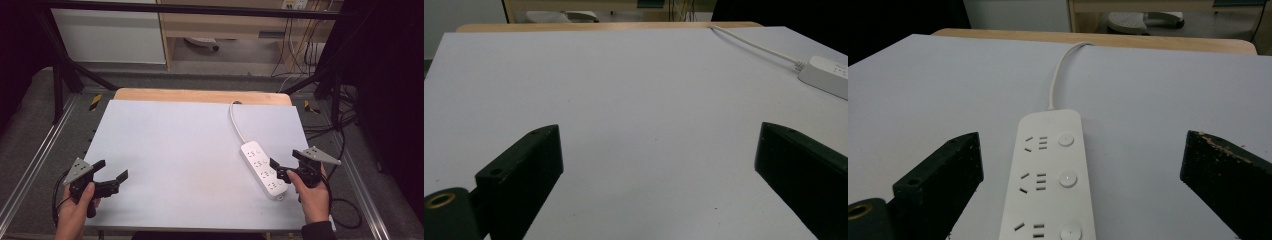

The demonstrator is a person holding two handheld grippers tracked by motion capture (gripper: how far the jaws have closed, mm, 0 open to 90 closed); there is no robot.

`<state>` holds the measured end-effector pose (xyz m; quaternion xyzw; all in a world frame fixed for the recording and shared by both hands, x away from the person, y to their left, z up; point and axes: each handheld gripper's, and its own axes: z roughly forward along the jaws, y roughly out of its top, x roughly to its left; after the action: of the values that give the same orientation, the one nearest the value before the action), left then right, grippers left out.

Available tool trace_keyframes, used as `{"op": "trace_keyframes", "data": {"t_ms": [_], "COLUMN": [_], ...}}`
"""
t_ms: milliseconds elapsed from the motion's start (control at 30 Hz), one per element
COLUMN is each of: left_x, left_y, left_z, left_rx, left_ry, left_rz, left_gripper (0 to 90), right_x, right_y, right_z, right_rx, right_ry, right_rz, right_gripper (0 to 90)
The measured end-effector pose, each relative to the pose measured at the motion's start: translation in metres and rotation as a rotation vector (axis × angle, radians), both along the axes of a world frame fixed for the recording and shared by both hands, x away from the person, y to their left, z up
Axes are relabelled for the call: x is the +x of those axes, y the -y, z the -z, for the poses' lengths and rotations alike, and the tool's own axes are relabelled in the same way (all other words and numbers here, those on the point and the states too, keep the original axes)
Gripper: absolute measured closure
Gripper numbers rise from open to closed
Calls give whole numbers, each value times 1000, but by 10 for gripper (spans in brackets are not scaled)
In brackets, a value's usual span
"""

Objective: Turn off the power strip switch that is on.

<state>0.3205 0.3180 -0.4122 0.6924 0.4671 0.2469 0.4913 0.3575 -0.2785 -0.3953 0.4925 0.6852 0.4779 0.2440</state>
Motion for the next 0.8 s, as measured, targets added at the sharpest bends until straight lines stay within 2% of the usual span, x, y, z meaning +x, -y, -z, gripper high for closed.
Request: {"op": "trace_keyframes", "data": {"t_ms": [233,600,800], "left_x": [0,-1,-2], "left_y": [3,5,6], "left_z": [1,1,1], "left_rx": [-2,5,8], "left_ry": [-12,-16,-10], "left_rz": [5,8,12], "left_gripper": [52,54,56], "right_x": [11,29,35], "right_y": [0,-2,-5], "right_z": [-9,-22,-25], "right_rx": [2,31,61], "right_ry": [11,49,53], "right_rz": [-17,10,14], "right_gripper": [42,39,85]}}
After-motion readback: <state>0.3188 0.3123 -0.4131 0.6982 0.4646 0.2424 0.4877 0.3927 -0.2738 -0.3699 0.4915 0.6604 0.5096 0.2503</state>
